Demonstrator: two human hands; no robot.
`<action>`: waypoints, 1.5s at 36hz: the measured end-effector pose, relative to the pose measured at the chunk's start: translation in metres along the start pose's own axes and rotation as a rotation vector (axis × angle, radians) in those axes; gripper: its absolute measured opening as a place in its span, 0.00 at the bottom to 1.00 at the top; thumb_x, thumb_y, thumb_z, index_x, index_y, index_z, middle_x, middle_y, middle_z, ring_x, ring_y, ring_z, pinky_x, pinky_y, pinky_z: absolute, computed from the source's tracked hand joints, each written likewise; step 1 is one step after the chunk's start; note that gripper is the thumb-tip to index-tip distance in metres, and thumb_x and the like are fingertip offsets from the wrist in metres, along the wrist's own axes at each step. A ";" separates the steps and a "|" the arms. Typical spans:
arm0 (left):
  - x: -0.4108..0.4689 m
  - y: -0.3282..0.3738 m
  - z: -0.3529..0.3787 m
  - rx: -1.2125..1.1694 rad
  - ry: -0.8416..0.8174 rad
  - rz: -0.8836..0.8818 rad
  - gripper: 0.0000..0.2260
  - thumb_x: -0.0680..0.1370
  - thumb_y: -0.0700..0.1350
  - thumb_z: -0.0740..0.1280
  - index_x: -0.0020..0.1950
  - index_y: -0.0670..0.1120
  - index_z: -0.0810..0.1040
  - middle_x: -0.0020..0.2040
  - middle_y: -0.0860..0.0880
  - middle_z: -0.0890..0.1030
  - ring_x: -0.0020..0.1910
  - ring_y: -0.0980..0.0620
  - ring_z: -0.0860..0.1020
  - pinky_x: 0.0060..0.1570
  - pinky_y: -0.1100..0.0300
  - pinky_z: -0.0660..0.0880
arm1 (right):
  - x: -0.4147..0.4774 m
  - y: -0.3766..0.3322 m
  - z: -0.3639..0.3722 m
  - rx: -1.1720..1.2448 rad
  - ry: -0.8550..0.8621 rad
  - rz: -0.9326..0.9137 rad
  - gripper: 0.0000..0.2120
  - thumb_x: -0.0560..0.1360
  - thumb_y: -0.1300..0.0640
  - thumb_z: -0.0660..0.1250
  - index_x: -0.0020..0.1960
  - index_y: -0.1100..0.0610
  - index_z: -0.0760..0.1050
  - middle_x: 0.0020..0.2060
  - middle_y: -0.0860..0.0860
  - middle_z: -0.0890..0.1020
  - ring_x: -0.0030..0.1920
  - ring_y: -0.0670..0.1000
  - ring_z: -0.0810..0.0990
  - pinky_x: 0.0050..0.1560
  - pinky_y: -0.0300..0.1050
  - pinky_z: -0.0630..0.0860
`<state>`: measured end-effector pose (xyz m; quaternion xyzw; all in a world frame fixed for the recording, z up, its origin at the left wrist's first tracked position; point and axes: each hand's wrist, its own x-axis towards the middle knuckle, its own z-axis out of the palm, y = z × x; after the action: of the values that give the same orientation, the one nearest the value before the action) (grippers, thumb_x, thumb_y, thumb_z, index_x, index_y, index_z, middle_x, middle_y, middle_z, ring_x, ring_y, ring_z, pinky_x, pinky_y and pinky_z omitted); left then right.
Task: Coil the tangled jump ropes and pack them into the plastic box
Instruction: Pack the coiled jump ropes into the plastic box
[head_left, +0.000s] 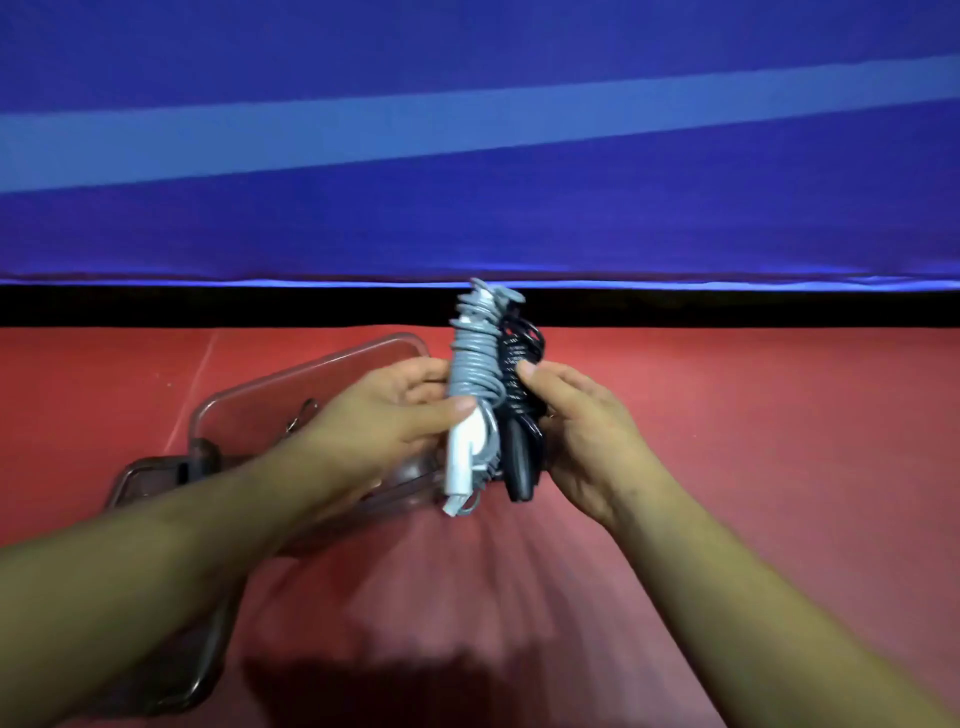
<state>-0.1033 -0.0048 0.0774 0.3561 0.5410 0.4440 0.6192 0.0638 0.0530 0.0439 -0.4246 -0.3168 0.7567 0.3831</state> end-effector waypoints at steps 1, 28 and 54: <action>-0.008 0.005 -0.013 -0.004 0.020 0.002 0.19 0.69 0.38 0.68 0.59 0.38 0.76 0.51 0.42 0.84 0.48 0.49 0.83 0.53 0.58 0.81 | 0.001 0.000 0.013 -0.014 -0.038 0.020 0.02 0.78 0.62 0.65 0.49 0.58 0.76 0.36 0.55 0.82 0.31 0.51 0.79 0.32 0.42 0.77; 0.000 -0.097 -0.161 0.828 0.527 -0.422 0.11 0.76 0.43 0.71 0.54 0.37 0.79 0.51 0.40 0.83 0.52 0.40 0.82 0.47 0.55 0.77 | 0.092 0.151 0.138 -1.011 -0.005 0.220 0.10 0.74 0.54 0.73 0.50 0.60 0.80 0.45 0.55 0.84 0.48 0.56 0.82 0.53 0.50 0.80; 0.075 -0.080 0.073 1.604 -0.182 0.026 0.13 0.80 0.40 0.62 0.64 0.38 0.73 0.62 0.38 0.75 0.61 0.40 0.76 0.55 0.52 0.73 | 0.107 0.027 -0.071 -1.306 0.117 -0.132 0.05 0.71 0.66 0.67 0.46 0.61 0.79 0.41 0.56 0.81 0.42 0.54 0.77 0.41 0.43 0.68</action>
<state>-0.0164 0.0399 -0.0112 0.7330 0.6382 -0.1031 0.2115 0.0815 0.1410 -0.0520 -0.5898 -0.7149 0.3593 0.1090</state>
